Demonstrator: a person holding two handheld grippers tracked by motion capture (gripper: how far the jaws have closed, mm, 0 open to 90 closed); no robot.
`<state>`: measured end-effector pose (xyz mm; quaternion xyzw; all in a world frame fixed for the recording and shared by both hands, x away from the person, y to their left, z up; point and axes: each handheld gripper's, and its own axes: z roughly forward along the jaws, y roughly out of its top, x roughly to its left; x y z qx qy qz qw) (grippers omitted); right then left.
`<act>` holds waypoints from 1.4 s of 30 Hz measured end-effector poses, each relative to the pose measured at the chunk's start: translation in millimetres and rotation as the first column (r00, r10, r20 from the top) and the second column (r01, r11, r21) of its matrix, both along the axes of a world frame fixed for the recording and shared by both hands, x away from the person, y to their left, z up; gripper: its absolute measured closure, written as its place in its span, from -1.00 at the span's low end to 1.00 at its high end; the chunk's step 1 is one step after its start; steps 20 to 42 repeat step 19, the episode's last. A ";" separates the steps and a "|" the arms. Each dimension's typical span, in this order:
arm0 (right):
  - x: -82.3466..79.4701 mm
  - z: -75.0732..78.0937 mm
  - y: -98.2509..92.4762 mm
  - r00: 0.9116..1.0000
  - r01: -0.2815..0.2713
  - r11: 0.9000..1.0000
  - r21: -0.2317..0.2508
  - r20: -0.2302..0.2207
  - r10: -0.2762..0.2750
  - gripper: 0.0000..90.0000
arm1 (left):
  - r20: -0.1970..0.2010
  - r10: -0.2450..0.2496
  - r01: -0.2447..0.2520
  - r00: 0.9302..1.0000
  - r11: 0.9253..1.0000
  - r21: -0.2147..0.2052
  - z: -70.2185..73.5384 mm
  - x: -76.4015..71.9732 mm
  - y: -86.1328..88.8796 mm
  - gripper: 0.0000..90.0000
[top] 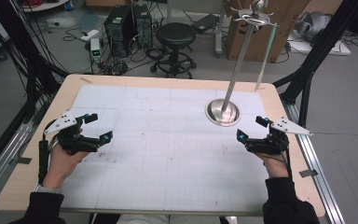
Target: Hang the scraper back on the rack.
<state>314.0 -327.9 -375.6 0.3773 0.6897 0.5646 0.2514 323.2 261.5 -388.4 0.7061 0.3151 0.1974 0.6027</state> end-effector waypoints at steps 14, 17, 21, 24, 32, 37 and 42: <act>-18.9 -46.9 -18.7 0.996 0.018 1.000 0.015 -0.089 -0.017 -0.99 | -0.037 -0.019 0.022 0.999 0.997 0.077 -8.7 3.0 -7.6 -0.96; -19.2 -43.1 -17.8 0.998 0.012 0.999 0.032 -0.068 -0.010 -0.99 | -0.028 -0.016 0.019 0.999 0.995 0.094 -8.7 1.6 -9.7 -0.96; -18.7 -41.9 -16.9 0.998 0.005 0.999 0.033 -0.059 -0.003 -0.99 | -0.019 -0.012 0.013 1.000 0.996 0.087 -7.5 0.8 -9.3 -0.96; -18.7 -41.9 -16.9 0.998 0.005 0.999 0.033 -0.059 -0.003 -0.99 | -0.019 -0.012 0.013 1.000 0.996 0.087 -7.5 0.8 -9.3 -0.96; -18.7 -41.9 -16.9 0.998 0.005 0.999 0.033 -0.059 -0.003 -0.99 | -0.019 -0.012 0.013 1.000 0.996 0.087 -7.5 0.8 -9.3 -0.96; -18.7 -41.9 -16.9 0.998 0.005 0.999 0.033 -0.059 -0.003 -0.99 | -0.019 -0.012 0.013 1.000 0.996 0.087 -7.5 0.8 -9.3 -0.96; -18.7 -41.9 -16.9 0.998 0.005 0.999 0.033 -0.059 -0.003 -0.99 | -0.019 -0.012 0.013 1.000 0.996 0.087 -7.5 0.8 -9.3 -0.96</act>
